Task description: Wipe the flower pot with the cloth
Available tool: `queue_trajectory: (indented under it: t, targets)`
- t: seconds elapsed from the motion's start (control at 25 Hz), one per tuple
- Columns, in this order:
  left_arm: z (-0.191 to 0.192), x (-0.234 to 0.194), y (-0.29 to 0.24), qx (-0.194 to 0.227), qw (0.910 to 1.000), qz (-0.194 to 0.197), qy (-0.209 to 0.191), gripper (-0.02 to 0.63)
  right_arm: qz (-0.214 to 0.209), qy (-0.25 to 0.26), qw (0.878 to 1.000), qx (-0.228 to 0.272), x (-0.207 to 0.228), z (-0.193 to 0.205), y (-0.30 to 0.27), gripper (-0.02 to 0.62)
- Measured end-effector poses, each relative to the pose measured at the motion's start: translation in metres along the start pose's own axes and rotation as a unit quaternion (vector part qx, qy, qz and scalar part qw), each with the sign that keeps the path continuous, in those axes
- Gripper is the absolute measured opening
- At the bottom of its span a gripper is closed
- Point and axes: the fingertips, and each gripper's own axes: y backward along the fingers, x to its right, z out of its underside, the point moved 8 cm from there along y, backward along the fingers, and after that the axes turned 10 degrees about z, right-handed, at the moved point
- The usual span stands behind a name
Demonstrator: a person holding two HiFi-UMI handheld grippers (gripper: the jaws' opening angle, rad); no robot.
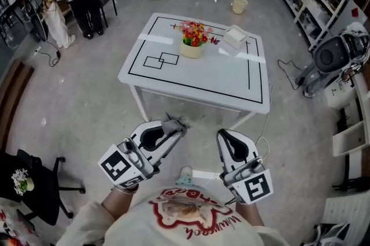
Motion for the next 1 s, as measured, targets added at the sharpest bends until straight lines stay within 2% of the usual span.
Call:
queue_trajectory:
  t: [0.2,0.48,0.72,1.0]
  targets:
    - [0.009,-0.038,-0.039,-0.004,0.9999,-0.016,0.003,0.055,-0.014,-0.004,1.0,0.001,0.048,0.01,-0.031,0.006]
    - [0.017,-0.067,-0.083,0.026,0.9994,-0.021,0.012,0.055,-0.035,0.0,0.999,-0.016,0.096,0.027,-0.056,0.006]
    - [0.017,-0.074,-0.087,0.012,0.9994,-0.032,0.011,0.055,-0.052,-0.004,0.999,-0.01,0.098,0.026,-0.073,0.006]
    - [0.011,-0.08,-0.088,0.007,0.9994,-0.035,0.005,0.055,-0.051,-0.011,0.999,-0.001,0.102,0.025,-0.071,0.006]
